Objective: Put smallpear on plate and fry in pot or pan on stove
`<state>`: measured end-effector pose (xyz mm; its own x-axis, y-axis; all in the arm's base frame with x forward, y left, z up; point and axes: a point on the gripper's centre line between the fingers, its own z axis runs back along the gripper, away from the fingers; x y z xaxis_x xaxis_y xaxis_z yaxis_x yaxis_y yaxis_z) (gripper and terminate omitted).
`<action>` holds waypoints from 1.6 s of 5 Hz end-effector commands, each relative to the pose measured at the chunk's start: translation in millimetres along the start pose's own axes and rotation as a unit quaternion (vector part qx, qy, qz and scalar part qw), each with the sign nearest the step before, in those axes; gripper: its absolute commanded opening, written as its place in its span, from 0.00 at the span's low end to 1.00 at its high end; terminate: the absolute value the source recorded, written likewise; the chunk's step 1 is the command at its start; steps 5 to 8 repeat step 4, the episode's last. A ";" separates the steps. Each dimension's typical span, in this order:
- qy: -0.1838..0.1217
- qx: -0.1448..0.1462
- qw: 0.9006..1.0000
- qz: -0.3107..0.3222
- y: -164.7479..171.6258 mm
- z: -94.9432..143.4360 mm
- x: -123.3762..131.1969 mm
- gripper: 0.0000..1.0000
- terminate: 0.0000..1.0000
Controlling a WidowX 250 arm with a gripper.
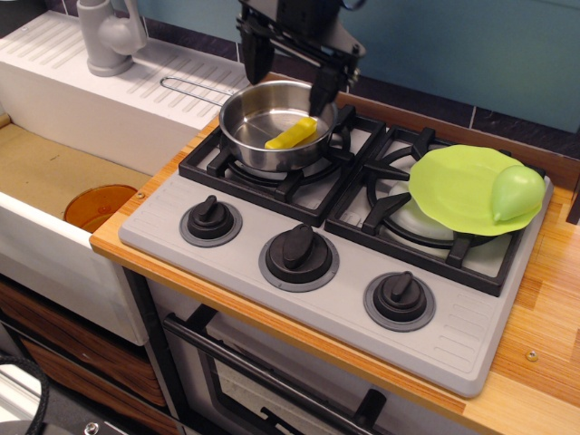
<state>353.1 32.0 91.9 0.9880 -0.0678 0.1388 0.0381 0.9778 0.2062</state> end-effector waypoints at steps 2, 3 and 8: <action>-0.035 0.004 0.999 0.036 -47.2 47.5 -17.3 1.00 0.00; -0.030 -0.002 0.999 0.042 -56.0 53.7 -25.4 1.00 0.00; -0.041 0.002 0.998 0.044 -63.6 47.6 -32.0 1.00 1.00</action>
